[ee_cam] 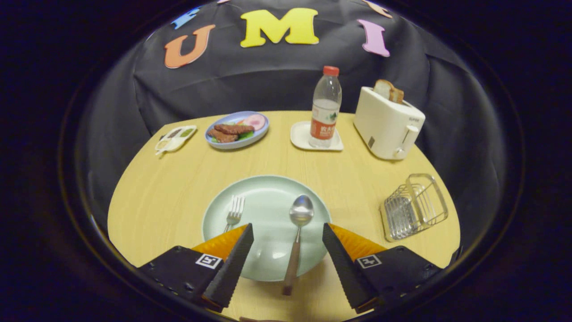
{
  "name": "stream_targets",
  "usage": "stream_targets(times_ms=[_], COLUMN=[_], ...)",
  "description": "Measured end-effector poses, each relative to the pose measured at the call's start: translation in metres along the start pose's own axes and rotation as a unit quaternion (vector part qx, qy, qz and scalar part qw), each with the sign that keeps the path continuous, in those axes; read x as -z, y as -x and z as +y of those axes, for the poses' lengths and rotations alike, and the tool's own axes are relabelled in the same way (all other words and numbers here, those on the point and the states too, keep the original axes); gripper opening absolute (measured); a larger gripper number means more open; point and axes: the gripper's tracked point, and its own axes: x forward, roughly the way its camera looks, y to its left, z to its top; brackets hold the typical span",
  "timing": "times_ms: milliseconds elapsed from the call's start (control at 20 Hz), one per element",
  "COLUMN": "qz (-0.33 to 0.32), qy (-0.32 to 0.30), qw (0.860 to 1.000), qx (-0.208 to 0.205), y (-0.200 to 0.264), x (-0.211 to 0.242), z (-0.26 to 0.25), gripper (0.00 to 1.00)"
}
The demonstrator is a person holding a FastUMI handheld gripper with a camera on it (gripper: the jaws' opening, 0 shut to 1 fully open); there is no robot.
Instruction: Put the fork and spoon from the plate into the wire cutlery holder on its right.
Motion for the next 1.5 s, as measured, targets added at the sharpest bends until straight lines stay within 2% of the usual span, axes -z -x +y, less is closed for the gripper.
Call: stream_targets(times_ms=[150,400,600,700,750,800,850,900,1250,1500], qz=[0.047,0.095,0.124,0.132,0.137,0.143,0.148,0.151,0.137,0.115], qy=[-0.016,-0.025,-0.021,-0.022,-0.022,-0.024,-0.022,-0.023,-0.019,-0.013], qw=[0.999,0.995,0.992,0.991,0.99,0.989,0.989,0.988,0.99,0.993], qx=[0.003,0.021,0.012,0.016,0.018,0.011,0.011,0.013,-0.019,-0.029], y=[-0.013,-0.026,-0.026,-0.026,-0.026,-0.023,-0.021,-0.018,0.025,0.067], x=[0.016,0.039,0.047,0.047,0.048,0.048,0.048,0.048,0.034,0.017], z=[0.0,-0.002,0.005,0.004,0.003,0.006,0.007,0.004,-0.003,-0.027], gripper=[0.76,0.6,0.37,0.18,0.17,0.1,0.09,0.02,0.02,0.02])
